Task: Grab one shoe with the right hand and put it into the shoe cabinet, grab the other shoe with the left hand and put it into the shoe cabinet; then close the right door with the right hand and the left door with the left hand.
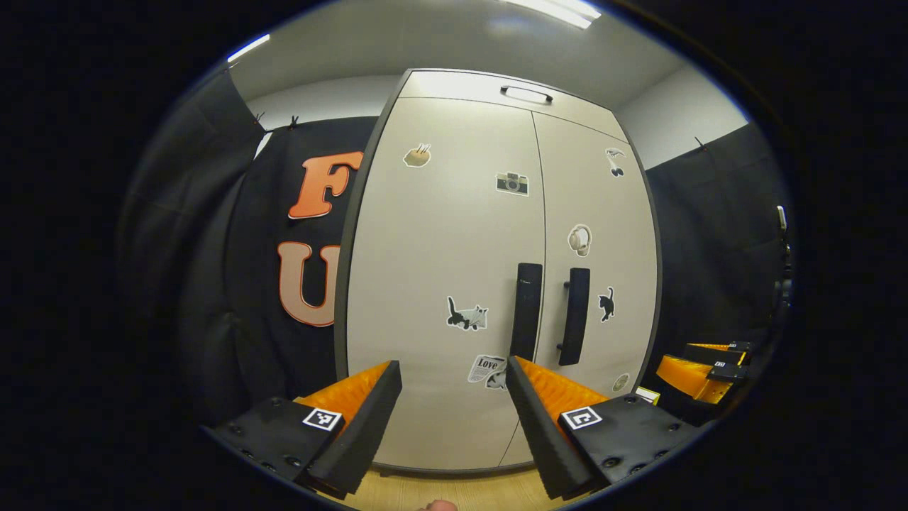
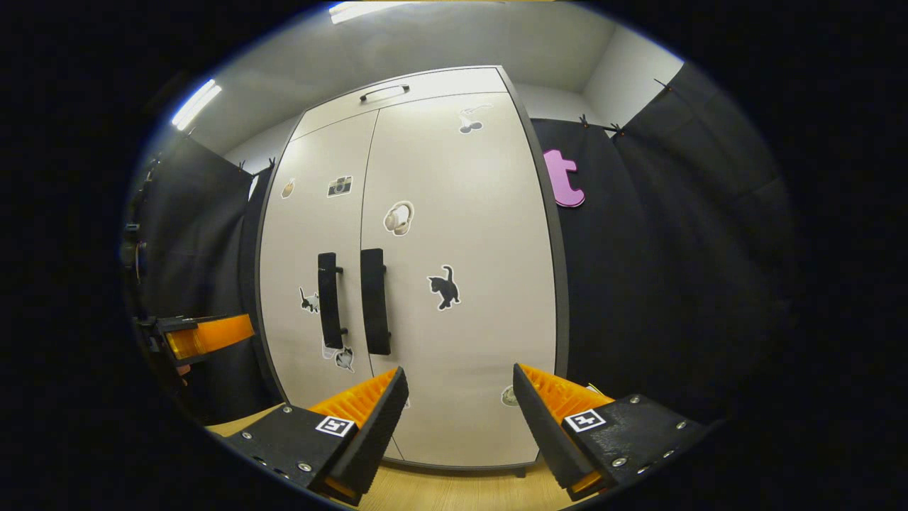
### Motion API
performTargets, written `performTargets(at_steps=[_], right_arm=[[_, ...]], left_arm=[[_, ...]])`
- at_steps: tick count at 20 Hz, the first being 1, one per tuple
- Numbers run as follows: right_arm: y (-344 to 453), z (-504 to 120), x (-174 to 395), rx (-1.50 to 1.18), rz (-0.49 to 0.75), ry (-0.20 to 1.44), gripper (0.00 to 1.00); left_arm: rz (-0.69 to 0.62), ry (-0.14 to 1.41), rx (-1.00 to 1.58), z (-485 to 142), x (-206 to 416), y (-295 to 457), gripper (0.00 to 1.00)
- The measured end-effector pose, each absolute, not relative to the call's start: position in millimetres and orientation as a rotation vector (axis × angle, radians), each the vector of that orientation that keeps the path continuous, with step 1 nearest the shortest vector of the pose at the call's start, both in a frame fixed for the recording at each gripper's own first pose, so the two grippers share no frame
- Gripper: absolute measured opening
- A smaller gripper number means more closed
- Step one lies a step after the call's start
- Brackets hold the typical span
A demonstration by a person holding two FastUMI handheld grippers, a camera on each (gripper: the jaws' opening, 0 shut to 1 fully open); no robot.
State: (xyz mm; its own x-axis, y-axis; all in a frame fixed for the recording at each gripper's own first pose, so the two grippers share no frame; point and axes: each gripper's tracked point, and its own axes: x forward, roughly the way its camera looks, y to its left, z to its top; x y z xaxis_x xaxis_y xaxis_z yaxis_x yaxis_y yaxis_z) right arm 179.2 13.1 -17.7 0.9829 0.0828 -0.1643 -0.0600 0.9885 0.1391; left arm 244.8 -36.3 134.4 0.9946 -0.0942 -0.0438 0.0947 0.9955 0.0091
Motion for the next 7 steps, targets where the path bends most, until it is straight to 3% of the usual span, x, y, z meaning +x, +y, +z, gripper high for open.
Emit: performTargets(at_steps=[7], right_arm=[[12.3,-11.5,183.0,0.130,0.066,0.154,0.92]], left_arm=[[-0.104,0.038,0.023,135.7,245.0,-38.3,0.99]])
